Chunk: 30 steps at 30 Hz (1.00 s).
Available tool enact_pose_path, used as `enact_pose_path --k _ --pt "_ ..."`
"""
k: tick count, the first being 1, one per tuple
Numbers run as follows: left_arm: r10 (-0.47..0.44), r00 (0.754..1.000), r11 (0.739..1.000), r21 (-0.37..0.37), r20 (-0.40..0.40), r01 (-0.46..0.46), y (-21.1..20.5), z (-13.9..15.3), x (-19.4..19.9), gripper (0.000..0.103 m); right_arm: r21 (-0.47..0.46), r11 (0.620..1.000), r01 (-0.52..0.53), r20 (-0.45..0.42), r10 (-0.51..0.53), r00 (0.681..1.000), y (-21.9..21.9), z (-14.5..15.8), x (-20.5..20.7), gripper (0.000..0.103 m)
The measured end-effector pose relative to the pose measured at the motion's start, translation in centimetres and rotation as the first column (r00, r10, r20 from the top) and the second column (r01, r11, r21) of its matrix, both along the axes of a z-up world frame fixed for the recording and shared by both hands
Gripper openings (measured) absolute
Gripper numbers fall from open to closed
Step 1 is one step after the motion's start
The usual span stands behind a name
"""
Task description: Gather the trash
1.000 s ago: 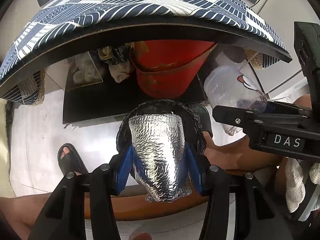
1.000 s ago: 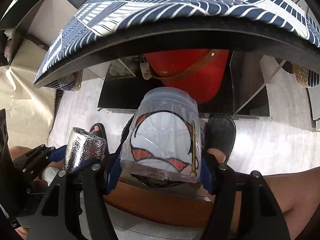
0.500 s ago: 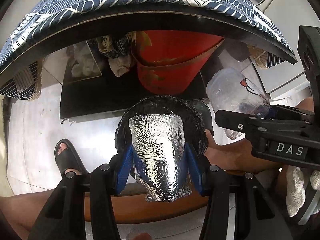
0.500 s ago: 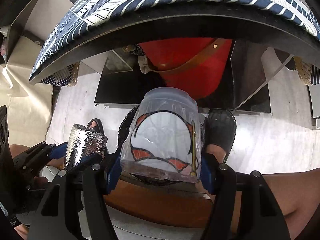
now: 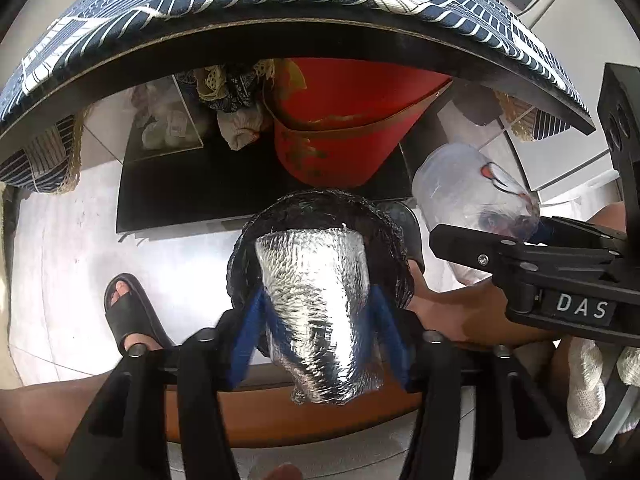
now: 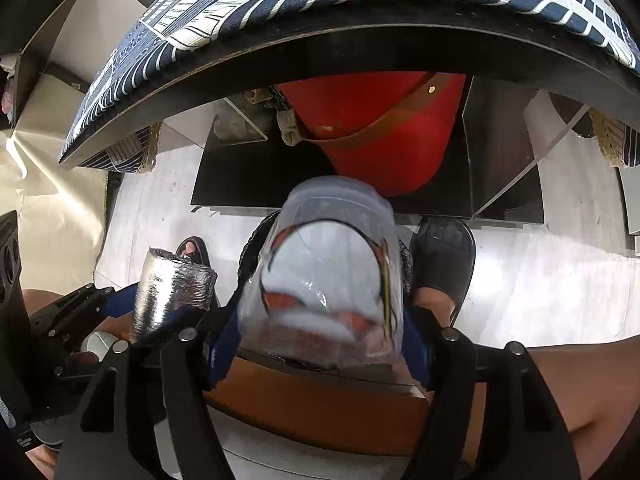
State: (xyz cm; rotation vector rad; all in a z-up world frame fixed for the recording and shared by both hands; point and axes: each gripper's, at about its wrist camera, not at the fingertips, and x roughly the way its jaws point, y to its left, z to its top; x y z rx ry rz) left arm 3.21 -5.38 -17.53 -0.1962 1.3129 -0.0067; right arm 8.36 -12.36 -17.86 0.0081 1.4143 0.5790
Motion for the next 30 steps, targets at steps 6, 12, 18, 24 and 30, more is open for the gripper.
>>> enact_pose_path --k 6,12,18,24,30 --pt "0.005 1.000 1.000 -0.013 0.002 -0.005 0.1 0.1 0.0 0.071 0.012 1.000 0.019 0.003 -0.019 1.000 -0.3 0.3 0.2 0.079" --pt "0.006 1.000 1.000 -0.012 0.009 -0.006 0.1 0.5 0.0 0.071 0.030 0.999 0.028 0.012 -0.028 1.000 -0.5 0.8 0.1 0.079" --pt "0.006 0.999 1.000 -0.004 0.039 -0.006 0.1 2.1 -0.1 0.071 0.063 0.997 0.032 0.077 -0.037 0.996 -0.9 2.9 -0.2 0.079" --pt "0.008 0.996 1.000 0.009 0.092 -0.008 0.3 4.4 -0.1 0.071 0.091 0.995 0.026 0.178 -0.042 0.983 -1.4 5.5 -0.6 0.079" --pt "0.014 0.987 1.000 0.025 0.158 -0.018 0.6 7.2 -0.2 0.071 0.146 0.989 0.035 0.249 -0.071 0.966 -2.8 7.8 -0.6 0.079"
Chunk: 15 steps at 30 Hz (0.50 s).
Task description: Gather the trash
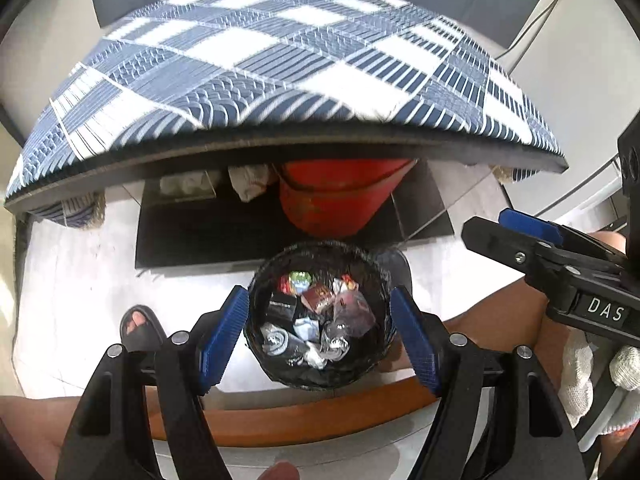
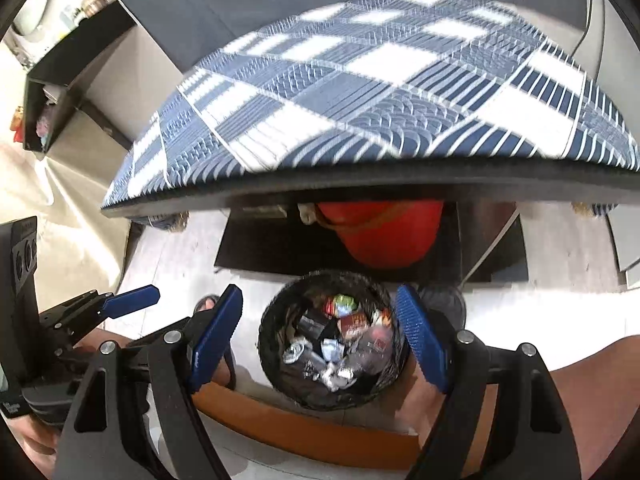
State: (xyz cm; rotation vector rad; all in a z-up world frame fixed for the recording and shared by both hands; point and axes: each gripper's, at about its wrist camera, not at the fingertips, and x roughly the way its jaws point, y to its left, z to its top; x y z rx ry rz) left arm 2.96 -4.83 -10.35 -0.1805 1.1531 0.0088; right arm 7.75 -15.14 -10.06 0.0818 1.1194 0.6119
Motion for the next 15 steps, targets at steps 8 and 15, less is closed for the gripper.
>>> enact_pose_path --k 8,15 --pt "0.010 0.997 1.000 0.009 0.076 -0.011 0.2 2.8 -0.3 0.071 0.038 0.999 0.029 0.082 -0.032 0.996 -2.2 2.7 0.3 0.079" --pt "0.003 0.991 1.000 0.019 0.135 -0.006 0.3 5.2 -0.6 0.071 0.036 0.998 0.052 0.150 -0.057 0.987 -4.0 4.8 0.3 0.079"
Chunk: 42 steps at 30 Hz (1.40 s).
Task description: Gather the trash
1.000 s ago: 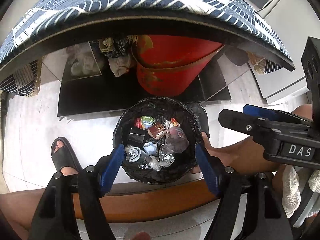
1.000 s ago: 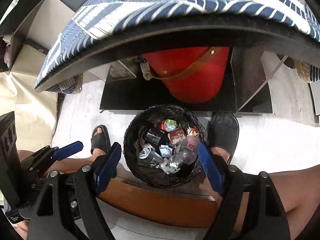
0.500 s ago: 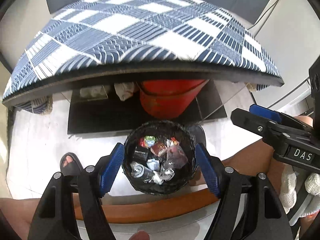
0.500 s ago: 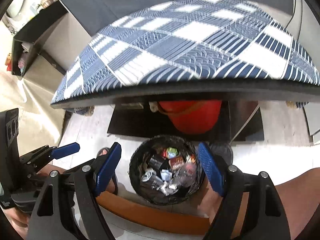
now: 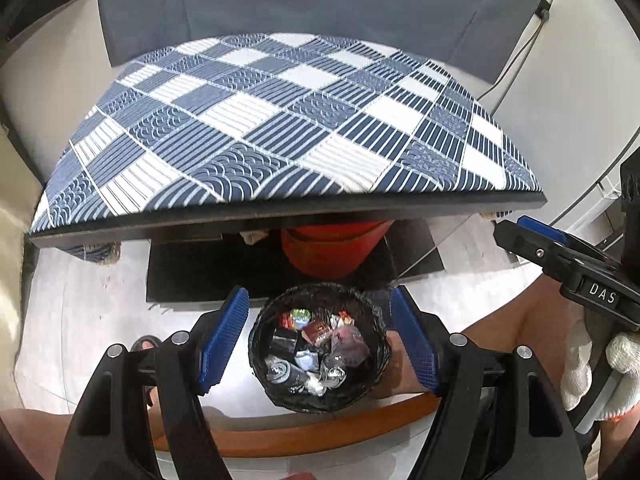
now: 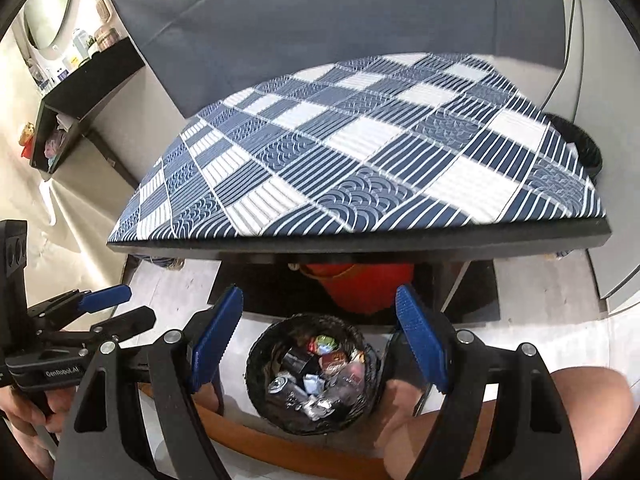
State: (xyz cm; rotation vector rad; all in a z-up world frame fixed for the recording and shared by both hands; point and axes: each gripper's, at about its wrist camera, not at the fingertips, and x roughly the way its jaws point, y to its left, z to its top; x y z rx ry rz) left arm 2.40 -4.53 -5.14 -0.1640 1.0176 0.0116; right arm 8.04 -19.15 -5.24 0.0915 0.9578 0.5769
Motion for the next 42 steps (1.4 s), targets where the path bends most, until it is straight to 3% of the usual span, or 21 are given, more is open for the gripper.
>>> enact_pose_path --k 17,42 --pt "0.006 0.995 0.998 0.062 0.101 -0.012 1.0 4.5 0.0 0.071 0.030 0.999 0.013 0.103 -0.016 0.995 -1.5 4.0 0.5 0.083" --pt "0.002 0.992 0.997 0.078 0.127 -0.012 1.4 5.8 -0.2 0.071 0.034 0.999 0.016 0.111 -0.020 0.994 -1.7 4.6 0.5 0.084"
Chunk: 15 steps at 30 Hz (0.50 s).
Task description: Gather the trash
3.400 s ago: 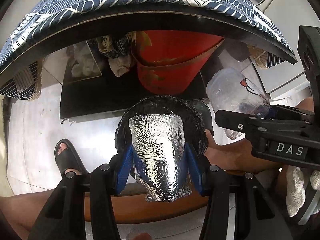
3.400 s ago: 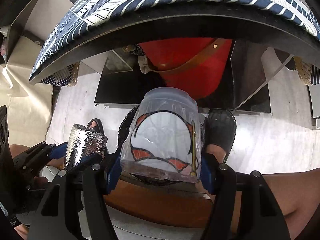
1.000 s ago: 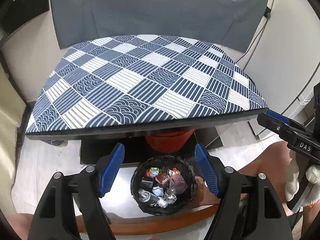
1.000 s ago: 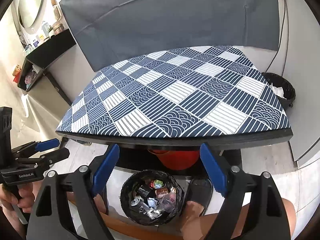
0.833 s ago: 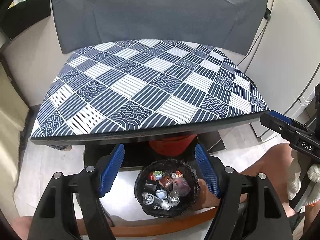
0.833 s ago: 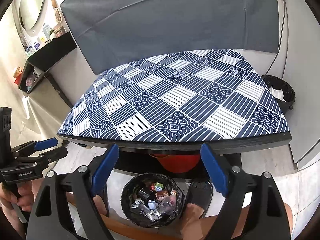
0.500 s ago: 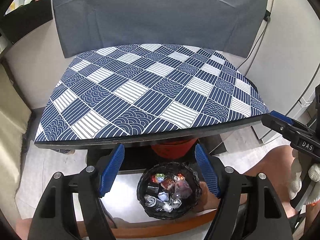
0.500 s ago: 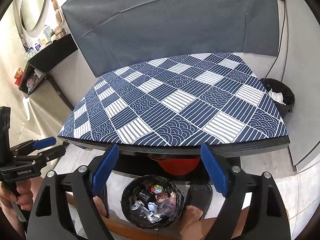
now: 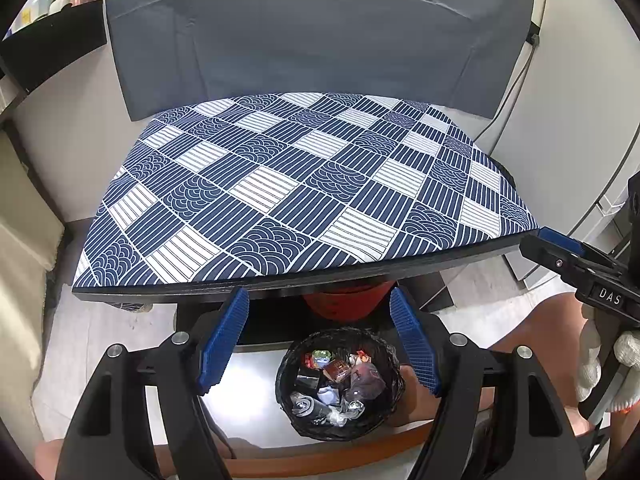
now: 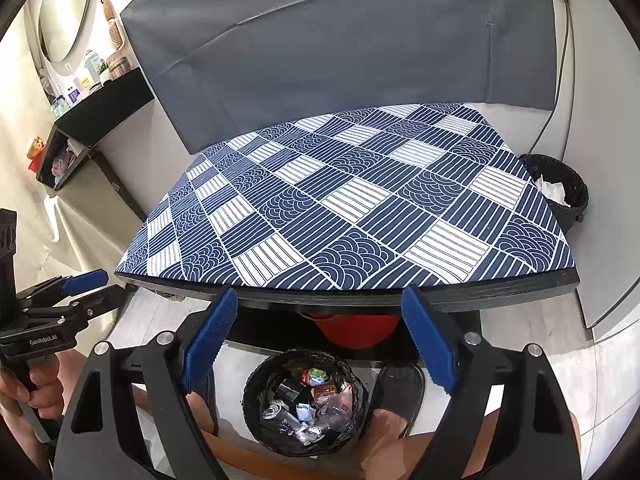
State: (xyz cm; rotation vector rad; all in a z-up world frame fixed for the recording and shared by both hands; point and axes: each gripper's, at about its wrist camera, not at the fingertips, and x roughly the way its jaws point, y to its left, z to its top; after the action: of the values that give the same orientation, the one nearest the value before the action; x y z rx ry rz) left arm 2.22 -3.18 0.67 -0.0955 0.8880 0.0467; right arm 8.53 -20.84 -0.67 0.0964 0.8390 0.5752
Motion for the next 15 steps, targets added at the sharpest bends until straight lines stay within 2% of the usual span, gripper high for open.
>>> enact_pose_path --k 15 --pt "0.005 1.000 1.000 0.001 0.000 -0.005 0.23 -0.03 0.04 0.071 0.002 1.000 -0.005 0.003 0.005 1.000 0.14 0.13 0.00 0.083"
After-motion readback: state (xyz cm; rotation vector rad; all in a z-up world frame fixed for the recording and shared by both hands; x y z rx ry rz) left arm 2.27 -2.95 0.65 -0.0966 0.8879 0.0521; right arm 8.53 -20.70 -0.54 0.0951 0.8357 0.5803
